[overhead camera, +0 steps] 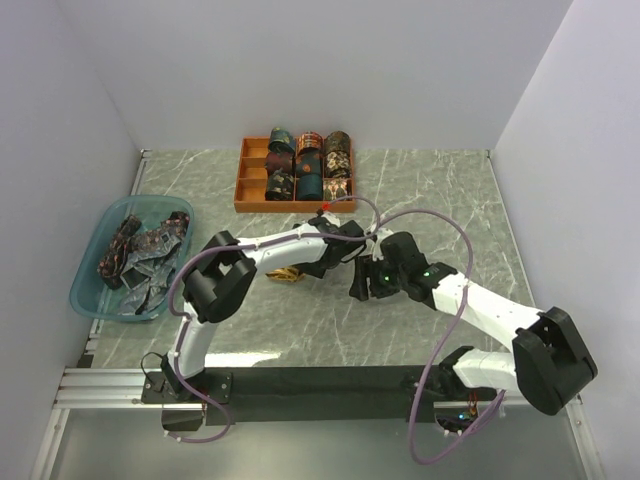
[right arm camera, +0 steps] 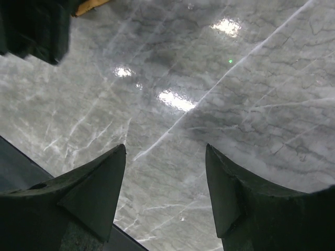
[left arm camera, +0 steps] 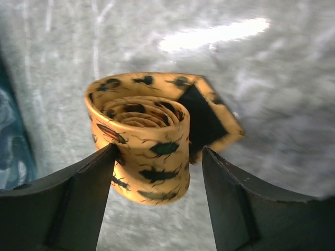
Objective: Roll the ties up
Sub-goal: Roll the tie
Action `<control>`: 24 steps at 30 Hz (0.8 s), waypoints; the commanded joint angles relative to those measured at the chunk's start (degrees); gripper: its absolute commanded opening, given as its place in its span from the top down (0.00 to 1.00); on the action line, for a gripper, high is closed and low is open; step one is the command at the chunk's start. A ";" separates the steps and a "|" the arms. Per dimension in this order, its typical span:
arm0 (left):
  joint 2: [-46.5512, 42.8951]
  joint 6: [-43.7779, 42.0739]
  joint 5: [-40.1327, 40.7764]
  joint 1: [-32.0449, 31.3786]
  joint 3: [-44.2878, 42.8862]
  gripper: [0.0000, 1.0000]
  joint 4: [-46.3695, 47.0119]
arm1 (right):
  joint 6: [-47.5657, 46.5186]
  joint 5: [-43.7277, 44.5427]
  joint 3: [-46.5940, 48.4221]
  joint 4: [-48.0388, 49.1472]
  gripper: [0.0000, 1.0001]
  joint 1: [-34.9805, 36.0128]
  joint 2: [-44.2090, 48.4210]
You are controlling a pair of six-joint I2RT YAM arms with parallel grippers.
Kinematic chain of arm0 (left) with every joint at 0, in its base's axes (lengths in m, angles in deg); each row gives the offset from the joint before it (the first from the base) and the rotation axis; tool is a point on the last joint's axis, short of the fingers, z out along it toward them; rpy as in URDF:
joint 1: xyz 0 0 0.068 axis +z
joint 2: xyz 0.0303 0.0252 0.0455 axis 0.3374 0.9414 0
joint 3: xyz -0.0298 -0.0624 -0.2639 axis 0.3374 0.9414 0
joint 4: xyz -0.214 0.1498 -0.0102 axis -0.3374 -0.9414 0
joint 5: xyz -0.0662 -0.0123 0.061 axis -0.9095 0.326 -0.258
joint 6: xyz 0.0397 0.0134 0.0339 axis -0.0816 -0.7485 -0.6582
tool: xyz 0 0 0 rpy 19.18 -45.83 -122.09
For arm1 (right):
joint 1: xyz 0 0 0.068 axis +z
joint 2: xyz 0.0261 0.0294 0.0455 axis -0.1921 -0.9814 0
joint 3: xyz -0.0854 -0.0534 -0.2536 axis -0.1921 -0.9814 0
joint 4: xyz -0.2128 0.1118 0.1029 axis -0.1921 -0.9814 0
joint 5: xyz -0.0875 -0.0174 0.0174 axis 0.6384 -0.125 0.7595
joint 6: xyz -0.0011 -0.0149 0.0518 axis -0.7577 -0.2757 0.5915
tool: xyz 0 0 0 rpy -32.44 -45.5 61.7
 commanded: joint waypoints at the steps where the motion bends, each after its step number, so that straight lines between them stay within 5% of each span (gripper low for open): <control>1: -1.88 1.11 -4.14 -1.69 -2.20 0.28 2.07 | 0.51 -0.70 -0.85 4.03 0.31 0.27 3.33; 20: -8.03 0.23 -13.20 -1.69 1.22 0.24 10.86 | 2.62 1.68 -4.11 6.84 0.32 0.10 11.94; 24: -11.46 0.23 -14.43 -1.26 1.92 0.14 11.65 | 2.18 0.45 -3.93 7.72 0.32 0.01 12.38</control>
